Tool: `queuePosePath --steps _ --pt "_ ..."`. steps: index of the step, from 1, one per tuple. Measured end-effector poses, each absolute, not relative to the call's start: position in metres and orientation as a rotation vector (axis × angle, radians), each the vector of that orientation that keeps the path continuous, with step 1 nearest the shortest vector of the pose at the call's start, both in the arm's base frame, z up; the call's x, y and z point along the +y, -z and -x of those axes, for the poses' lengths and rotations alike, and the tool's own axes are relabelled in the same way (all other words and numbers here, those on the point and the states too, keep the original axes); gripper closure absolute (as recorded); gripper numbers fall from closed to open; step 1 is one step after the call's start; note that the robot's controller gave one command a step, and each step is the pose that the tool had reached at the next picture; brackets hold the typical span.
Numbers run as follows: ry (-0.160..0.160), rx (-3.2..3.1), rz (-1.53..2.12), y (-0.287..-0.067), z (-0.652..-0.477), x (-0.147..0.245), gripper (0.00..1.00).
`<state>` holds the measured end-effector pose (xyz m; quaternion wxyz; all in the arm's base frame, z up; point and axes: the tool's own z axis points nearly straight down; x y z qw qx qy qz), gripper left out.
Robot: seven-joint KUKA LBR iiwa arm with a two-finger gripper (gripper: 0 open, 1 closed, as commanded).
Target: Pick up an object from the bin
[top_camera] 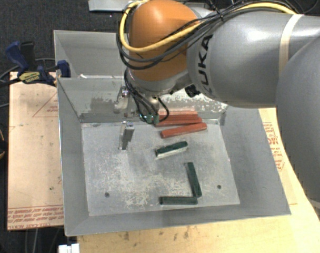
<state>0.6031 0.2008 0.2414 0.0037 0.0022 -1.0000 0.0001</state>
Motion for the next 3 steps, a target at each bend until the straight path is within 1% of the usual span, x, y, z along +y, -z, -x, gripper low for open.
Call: queuePosePath --steps 1,2,3 --pt "0.002 -3.142 -0.002 -0.247 -0.605 0.200 0.00" --pt "0.004 -3.147 -0.090 -0.207 -0.588 0.194 0.00" --pt "0.003 -3.141 -0.147 -0.146 -0.559 0.198 0.00"
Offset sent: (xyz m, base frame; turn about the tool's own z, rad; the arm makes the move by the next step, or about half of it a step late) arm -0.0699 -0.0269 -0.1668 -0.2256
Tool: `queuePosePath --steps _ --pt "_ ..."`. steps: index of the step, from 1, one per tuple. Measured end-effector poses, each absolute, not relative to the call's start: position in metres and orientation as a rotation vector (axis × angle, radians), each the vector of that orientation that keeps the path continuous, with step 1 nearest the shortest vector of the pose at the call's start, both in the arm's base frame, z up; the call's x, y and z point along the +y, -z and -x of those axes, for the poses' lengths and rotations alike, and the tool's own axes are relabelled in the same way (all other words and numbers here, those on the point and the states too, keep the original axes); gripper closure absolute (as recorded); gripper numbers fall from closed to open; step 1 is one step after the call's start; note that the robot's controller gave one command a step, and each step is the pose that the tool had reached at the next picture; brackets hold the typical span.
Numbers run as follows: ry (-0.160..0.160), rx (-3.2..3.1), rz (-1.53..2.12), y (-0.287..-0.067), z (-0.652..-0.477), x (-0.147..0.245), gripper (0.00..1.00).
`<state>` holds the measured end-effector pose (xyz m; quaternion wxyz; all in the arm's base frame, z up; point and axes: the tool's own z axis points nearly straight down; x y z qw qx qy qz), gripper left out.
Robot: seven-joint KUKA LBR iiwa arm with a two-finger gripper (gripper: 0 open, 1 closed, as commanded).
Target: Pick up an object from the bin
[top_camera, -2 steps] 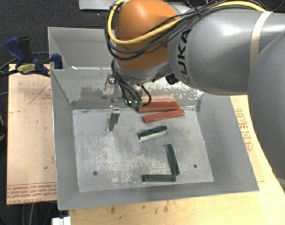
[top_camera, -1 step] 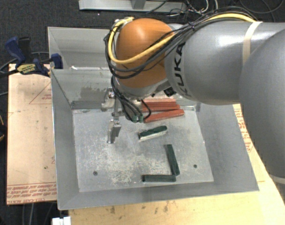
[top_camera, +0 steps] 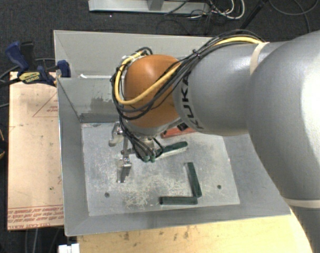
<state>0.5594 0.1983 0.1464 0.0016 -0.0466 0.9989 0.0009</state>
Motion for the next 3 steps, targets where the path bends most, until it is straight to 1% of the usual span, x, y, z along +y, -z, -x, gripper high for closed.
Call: queuePosePath --steps 1,2,3 --pt "0.003 3.148 0.009 -0.121 -0.521 0.223 0.00" --pt "-0.007 3.142 0.089 -0.113 -0.527 0.197 0.00" --pt "0.004 3.141 0.075 -0.129 -0.533 0.165 0.00"
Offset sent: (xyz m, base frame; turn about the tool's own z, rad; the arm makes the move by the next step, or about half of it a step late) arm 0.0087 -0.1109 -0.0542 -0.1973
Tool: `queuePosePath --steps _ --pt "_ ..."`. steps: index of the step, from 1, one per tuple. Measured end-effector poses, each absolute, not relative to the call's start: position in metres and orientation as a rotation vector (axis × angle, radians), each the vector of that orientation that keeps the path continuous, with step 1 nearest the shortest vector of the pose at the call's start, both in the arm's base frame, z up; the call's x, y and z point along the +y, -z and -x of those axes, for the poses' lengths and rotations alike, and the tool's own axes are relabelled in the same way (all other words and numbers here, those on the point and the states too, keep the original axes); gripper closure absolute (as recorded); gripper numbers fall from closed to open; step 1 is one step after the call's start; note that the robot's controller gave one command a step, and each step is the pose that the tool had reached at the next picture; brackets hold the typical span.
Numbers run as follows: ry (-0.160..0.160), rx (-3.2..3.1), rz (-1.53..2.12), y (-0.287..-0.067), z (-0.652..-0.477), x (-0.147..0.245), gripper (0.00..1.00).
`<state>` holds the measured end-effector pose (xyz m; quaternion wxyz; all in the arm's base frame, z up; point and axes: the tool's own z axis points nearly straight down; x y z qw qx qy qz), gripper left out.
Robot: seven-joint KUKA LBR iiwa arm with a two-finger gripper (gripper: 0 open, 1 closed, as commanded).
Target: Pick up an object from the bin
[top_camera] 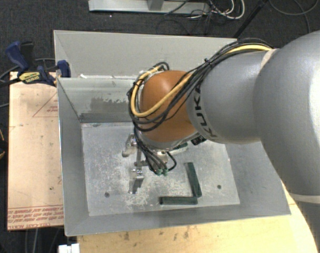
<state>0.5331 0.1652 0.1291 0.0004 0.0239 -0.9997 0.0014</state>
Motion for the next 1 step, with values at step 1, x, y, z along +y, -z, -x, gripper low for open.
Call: queuePosePath --steps 1 --pt "0.001 -3.128 0.285 -0.1438 -0.5233 0.1519 0.00"
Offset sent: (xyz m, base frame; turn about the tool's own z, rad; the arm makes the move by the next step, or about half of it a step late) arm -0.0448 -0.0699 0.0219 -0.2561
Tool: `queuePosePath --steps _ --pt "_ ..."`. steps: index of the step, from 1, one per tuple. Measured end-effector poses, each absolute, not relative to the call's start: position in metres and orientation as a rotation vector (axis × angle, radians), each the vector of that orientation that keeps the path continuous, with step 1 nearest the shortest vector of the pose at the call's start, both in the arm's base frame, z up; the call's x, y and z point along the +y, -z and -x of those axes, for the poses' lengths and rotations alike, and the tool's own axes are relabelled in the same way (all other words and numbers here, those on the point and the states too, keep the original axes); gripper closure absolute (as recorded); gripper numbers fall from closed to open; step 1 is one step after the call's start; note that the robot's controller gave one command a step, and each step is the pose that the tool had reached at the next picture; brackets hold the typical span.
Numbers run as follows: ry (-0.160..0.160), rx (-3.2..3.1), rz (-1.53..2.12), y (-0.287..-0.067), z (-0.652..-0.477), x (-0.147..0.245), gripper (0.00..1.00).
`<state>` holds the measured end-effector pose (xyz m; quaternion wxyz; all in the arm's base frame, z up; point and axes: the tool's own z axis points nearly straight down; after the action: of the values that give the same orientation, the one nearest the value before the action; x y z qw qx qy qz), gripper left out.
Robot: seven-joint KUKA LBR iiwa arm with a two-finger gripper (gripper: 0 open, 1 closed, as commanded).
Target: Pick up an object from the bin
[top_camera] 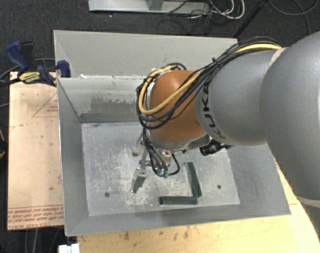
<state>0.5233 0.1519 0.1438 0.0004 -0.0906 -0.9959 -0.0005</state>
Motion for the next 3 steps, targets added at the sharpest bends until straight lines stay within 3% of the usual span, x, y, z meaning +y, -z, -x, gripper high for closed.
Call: queuePosePath --steps 1,2,3 --pt "0.001 -3.141 -0.040 -0.147 -0.508 0.128 0.00" --pt "0.001 -3.125 -0.330 -0.135 -0.502 0.108 0.00" --pt "0.002 -3.140 -0.095 -0.109 -0.501 0.092 0.00"
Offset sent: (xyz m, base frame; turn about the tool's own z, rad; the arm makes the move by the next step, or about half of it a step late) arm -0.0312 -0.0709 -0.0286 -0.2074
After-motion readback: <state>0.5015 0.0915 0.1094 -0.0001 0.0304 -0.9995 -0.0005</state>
